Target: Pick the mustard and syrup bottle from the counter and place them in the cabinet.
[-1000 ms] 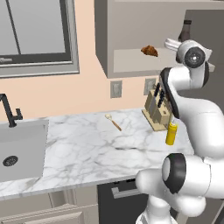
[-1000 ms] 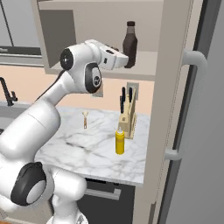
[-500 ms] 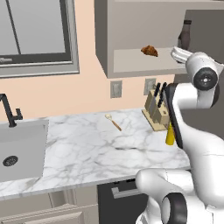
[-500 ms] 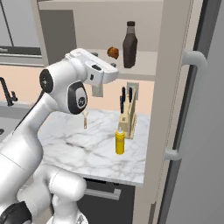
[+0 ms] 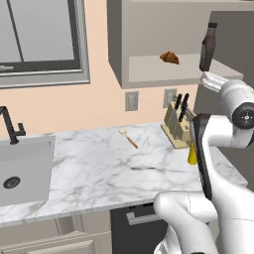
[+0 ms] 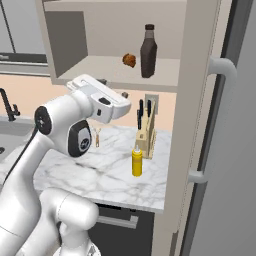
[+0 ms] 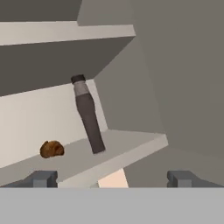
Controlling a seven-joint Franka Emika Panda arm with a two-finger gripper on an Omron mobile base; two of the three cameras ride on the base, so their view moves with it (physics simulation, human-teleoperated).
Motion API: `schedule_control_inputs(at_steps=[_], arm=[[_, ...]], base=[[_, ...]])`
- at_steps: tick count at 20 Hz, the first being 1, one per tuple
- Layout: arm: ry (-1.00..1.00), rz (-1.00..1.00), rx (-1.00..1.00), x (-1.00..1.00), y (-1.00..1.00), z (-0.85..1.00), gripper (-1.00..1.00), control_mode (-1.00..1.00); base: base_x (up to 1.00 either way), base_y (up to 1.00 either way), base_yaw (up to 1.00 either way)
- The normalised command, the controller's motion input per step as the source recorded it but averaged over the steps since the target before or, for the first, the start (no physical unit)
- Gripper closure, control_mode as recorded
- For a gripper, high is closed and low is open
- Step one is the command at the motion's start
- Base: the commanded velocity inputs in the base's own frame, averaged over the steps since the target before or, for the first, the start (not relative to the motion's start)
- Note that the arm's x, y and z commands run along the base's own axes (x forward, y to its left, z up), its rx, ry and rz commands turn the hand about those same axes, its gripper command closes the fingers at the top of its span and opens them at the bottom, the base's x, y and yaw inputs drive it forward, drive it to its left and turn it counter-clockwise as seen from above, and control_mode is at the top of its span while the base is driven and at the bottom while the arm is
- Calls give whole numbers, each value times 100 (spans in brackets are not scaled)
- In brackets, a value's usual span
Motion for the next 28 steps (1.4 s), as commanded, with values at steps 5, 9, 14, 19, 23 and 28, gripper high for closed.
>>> schedule_control_inputs(at_steps=[5, 9, 14, 19, 23, 28], arm=[[4, 4, 0, -15, 0, -74, -100, -100], [4, 8, 0, -1, 0, -82, -100, -100], [10, 6, 0, 0, 0, -85, -100, -100], [15, 5, 0, 0, 0, -82, -100, -100], [17, 4, 0, 2, 0, -75, -100, -100], [7, 13, -1, 19, 0, -43, -100, -100]], base=[[0, 0, 0], [0, 0, 0], [0, 0, 0], [0, 0, 0], [0, 0, 0], [0, 0, 0]])
